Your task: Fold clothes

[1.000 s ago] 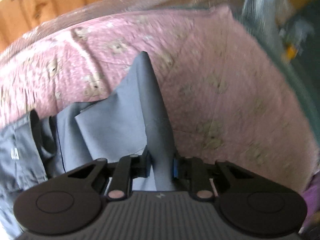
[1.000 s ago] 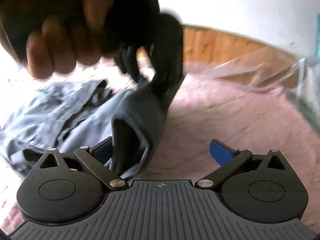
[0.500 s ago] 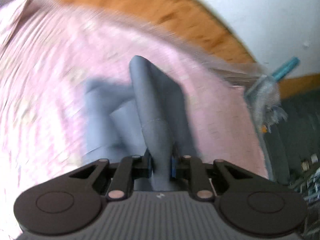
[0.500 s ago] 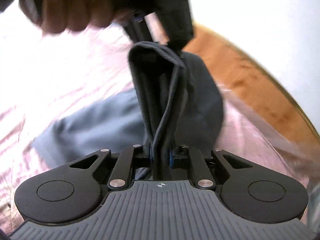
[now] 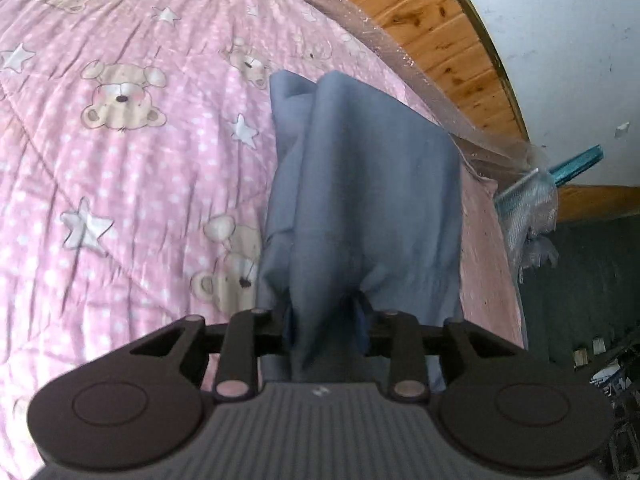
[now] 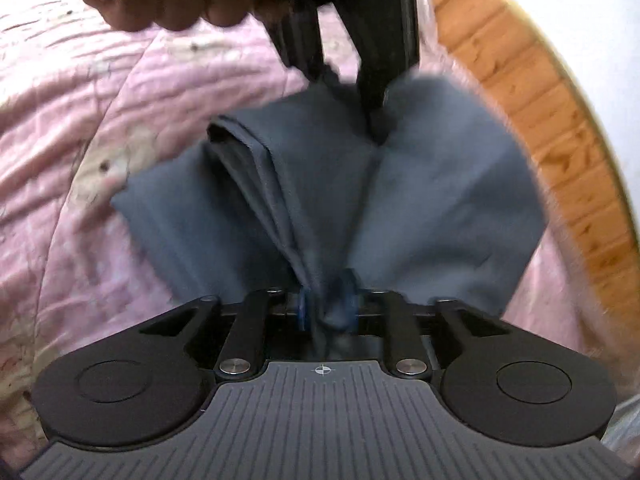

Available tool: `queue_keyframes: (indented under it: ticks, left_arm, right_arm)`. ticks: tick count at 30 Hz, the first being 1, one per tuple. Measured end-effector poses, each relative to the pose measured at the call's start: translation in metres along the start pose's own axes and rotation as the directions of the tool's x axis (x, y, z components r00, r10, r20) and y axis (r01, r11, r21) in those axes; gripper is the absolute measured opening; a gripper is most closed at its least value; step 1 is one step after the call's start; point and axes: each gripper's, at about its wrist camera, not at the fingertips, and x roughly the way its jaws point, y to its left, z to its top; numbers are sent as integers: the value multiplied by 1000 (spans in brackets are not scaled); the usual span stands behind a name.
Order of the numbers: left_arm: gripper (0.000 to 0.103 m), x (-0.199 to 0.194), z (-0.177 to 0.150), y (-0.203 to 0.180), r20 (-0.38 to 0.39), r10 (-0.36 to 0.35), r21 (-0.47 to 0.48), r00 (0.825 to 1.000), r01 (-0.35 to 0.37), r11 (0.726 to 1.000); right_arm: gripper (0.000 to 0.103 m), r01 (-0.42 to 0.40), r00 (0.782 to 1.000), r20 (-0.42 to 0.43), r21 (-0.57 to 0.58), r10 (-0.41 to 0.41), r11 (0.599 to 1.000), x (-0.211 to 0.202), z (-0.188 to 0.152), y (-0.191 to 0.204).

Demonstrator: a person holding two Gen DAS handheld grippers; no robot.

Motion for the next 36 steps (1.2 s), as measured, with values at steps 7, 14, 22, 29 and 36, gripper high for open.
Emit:
queue_keyframes:
  ticks: [7,14,22,29,36]
  left_arm:
    - [39,-37,-28,-24,70,5,81,998,-11,997]
    - [25,-2,-33,-41,42,76,129,996,-81,988]
    - [30,-13,-50,-38,106,116,4,988,-117,993]
    - [44,-14,-74,-29,127,199,-123,972,-184,975]
    - [61,-55,-37,-47,287,160,-56,944,-150,987]
  right_arm:
    - [62,-243,969,139,416,202,876,-62,-20,-76]
    - [29,-159,987,66,552,147,818,11,-53,-128]
    - [35,-354,932,124,509,341,784,-1,-35,-168]
    - [40,-280,960,141,463,243,841,111,39,-235]
    - [44,-359,931,202,655,303,665,127,13,-280]
